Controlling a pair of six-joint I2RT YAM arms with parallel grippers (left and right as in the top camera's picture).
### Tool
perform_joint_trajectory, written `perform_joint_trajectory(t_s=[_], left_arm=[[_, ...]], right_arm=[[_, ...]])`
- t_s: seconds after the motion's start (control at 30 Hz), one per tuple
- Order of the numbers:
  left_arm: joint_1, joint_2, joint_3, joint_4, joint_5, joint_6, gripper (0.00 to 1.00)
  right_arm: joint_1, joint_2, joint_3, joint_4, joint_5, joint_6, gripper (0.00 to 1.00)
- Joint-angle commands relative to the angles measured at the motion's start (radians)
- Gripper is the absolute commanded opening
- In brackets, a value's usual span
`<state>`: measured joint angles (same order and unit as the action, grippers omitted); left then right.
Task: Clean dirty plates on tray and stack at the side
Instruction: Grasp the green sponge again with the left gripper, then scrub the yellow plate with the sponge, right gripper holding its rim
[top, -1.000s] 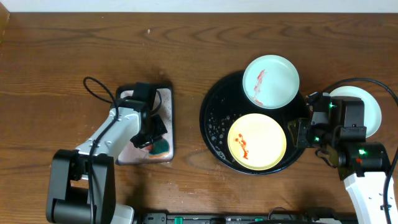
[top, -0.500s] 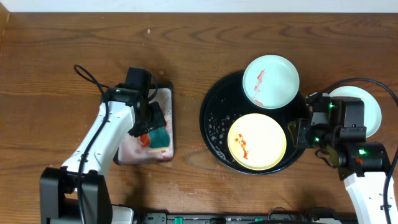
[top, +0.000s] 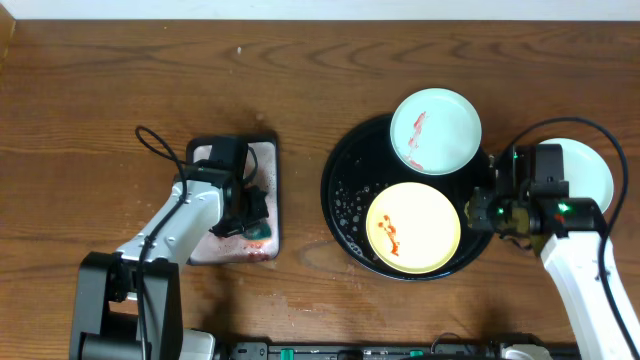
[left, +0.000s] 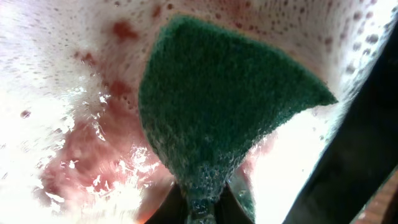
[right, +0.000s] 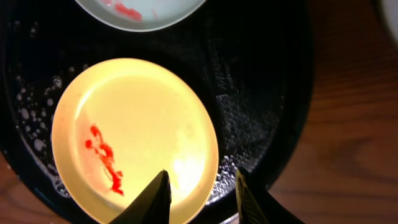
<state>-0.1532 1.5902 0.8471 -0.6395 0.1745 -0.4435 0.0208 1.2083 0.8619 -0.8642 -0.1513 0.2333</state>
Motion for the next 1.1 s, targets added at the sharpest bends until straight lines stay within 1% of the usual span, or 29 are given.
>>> perform_joint_trajectory(t_s=[0.0, 0.1, 0.23, 0.37, 0.43, 0.5, 0.57, 0.63, 0.67, 0.73, 0.83, 0.97, 1.07], left_arm=[[0.004, -0.006, 0.076, -0.084, -0.025, 0.042, 0.07], [0.004, -0.01, 0.163, -0.176, -0.025, 0.069, 0.08], [-0.002, -0.011, 0.292, -0.304, -0.025, 0.097, 0.07], [-0.035, -0.011, 0.392, -0.375, -0.024, 0.096, 0.07], [-0.073, -0.016, 0.426, -0.384, 0.024, 0.095, 0.07], [-0.106, -0.021, 0.43, -0.357, 0.121, 0.095, 0.07], [-0.151, -0.021, 0.428, -0.319, 0.203, 0.084, 0.08], [-0.198, -0.021, 0.427, -0.295, 0.209, 0.063, 0.08], [-0.225, -0.021, 0.427, -0.282, 0.208, 0.049, 0.08], [-0.282, -0.02, 0.425, -0.254, 0.207, 0.005, 0.08], [-0.38, -0.016, 0.408, -0.185, 0.196, -0.064, 0.08], [-0.507, 0.008, 0.377, -0.086, 0.09, -0.166, 0.07], [-0.586, 0.06, 0.36, 0.025, 0.071, -0.203, 0.07]], right_arm=[[-0.034, 0.061, -0.008, 0.031, -0.086, -0.03, 0.32], [-0.05, 0.105, -0.007, 0.058, -0.131, -0.057, 0.34], [-0.074, 0.177, -0.007, 0.085, -0.141, -0.085, 0.35], [-0.078, 0.268, -0.007, 0.104, -0.153, -0.139, 0.36], [-0.078, 0.33, -0.008, 0.109, -0.18, -0.206, 0.36], [-0.07, 0.37, -0.008, 0.111, -0.222, -0.238, 0.37], [-0.054, 0.412, -0.008, 0.13, -0.207, -0.242, 0.36], [-0.042, 0.446, -0.008, 0.159, -0.135, -0.222, 0.32], [-0.039, 0.464, -0.008, 0.175, -0.103, -0.203, 0.28], [-0.037, 0.489, -0.008, 0.195, -0.107, -0.201, 0.14], [-0.027, 0.505, -0.008, 0.203, -0.142, -0.201, 0.01], [-0.016, 0.505, -0.007, 0.207, -0.141, -0.159, 0.01], [-0.008, 0.505, -0.008, 0.206, -0.141, -0.122, 0.01]])
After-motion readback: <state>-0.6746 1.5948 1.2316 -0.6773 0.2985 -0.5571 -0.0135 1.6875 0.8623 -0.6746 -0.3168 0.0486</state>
